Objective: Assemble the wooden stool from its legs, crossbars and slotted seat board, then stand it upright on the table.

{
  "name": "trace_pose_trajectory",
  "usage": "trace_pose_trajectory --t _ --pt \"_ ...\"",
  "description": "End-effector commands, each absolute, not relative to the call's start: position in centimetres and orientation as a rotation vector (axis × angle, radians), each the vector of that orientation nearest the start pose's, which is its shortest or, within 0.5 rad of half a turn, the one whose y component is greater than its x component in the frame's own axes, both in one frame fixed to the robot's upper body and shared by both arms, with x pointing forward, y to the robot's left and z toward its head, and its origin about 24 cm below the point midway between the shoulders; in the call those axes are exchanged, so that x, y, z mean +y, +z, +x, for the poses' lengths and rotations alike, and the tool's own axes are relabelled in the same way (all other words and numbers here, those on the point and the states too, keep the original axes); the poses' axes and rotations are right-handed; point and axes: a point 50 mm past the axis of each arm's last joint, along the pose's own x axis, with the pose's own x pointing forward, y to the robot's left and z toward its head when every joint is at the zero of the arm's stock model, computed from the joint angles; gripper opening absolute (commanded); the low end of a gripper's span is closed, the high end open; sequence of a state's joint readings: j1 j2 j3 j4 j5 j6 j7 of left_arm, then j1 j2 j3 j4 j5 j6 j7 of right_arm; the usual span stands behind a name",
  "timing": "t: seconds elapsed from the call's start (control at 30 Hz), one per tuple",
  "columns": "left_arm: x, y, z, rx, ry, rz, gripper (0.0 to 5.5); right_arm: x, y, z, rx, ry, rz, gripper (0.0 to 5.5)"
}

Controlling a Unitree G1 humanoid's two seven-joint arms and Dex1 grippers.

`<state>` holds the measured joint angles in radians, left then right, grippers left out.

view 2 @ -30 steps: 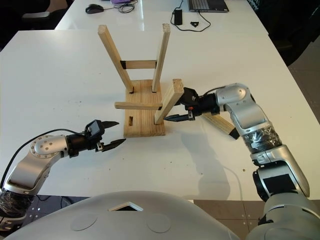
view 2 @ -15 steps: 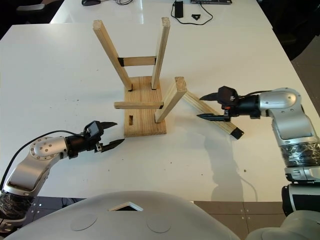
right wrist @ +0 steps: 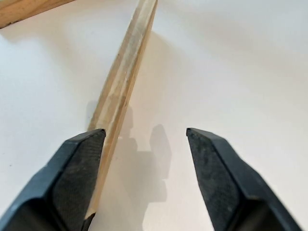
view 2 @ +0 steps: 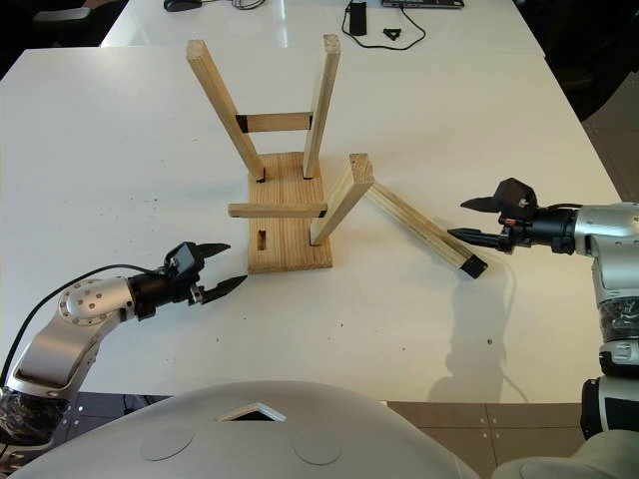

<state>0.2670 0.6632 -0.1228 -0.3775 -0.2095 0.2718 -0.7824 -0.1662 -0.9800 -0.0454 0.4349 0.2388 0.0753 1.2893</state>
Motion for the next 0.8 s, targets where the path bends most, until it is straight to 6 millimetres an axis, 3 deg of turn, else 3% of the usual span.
trace_pose_trajectory --t 0.03,0.33,0.5,0.63,0.8 --pt "18.9 4.9 17.4 0.410 -0.943 0.327 3.48 -34.3 10.1 22.9 0.630 0.905 -0.350 3.10" --pt "19.0 4.8 17.3 0.409 -0.928 0.321 3.48 -33.9 9.5 21.9 0.690 0.946 -0.300 3.10" --pt "18.9 4.9 17.4 0.405 -0.930 0.321 3.48 -33.7 6.7 20.9 0.798 0.942 -0.319 3.10" --pt "19.0 4.9 17.5 0.405 -0.929 0.326 3.48 -33.4 5.0 20.4 0.828 0.946 -0.306 2.42" --pt "19.2 4.9 17.7 0.406 -0.928 0.335 3.48 -33.5 4.4 20.2 0.820 0.936 -0.280 1.68"
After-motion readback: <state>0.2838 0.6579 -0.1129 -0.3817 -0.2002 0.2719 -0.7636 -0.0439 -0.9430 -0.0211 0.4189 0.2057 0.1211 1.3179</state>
